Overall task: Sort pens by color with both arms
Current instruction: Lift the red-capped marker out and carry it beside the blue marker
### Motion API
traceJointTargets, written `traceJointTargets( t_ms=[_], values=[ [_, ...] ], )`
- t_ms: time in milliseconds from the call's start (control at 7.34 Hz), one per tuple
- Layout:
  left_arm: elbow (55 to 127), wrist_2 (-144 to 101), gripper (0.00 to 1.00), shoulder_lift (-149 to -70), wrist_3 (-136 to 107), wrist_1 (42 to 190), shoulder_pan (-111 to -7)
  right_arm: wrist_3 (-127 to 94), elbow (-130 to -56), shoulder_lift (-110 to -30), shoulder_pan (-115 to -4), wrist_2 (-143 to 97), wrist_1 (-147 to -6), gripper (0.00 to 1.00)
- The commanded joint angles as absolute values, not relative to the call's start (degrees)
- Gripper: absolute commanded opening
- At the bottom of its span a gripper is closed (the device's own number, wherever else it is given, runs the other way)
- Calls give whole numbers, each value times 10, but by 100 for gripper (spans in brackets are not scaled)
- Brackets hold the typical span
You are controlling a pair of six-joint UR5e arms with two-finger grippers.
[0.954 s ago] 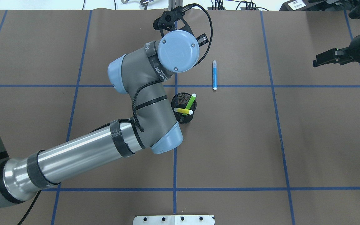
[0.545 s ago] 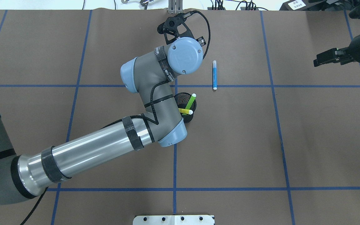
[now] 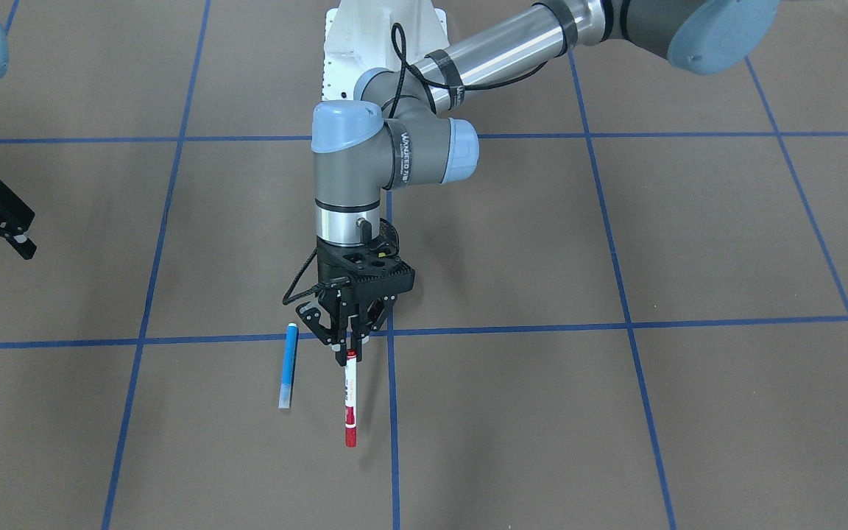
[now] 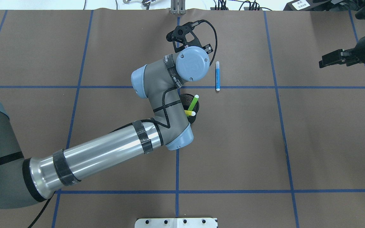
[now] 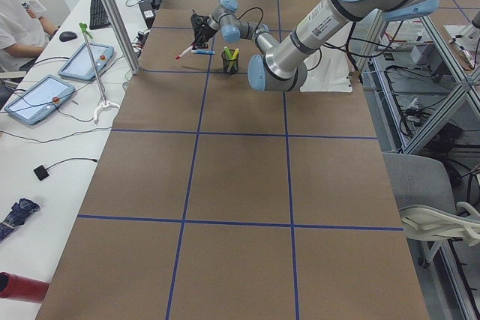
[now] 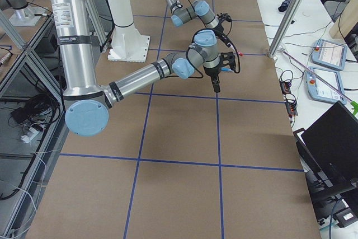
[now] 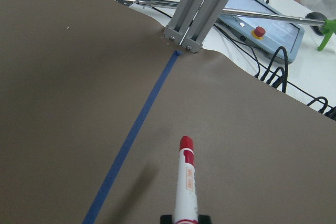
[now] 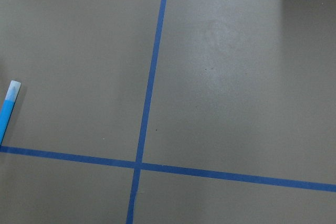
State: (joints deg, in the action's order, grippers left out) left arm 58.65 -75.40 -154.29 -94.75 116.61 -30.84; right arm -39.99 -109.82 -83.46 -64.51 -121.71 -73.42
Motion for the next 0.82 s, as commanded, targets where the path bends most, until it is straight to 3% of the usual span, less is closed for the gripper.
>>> traceJointTargets(
  t_ms=[0,272,409,681],
  values=[
    [582,-752,0,-1543,-947,1167,-297,-400,-1098,-835,-645,-1216,-734,99],
    [581,-751,1,-1542,-947,1167,-286,-400,-1097,-833,-645,-1216,-735,99],
    [580,-751,13,-1540,-947,1167,-283,-400,-1096,-832,-645,-1216,-735,99],
    [582,-753,64,-1541,-947,1167,-283,-400,-1094,-830,-644,-1216,-735,99]
  ],
)
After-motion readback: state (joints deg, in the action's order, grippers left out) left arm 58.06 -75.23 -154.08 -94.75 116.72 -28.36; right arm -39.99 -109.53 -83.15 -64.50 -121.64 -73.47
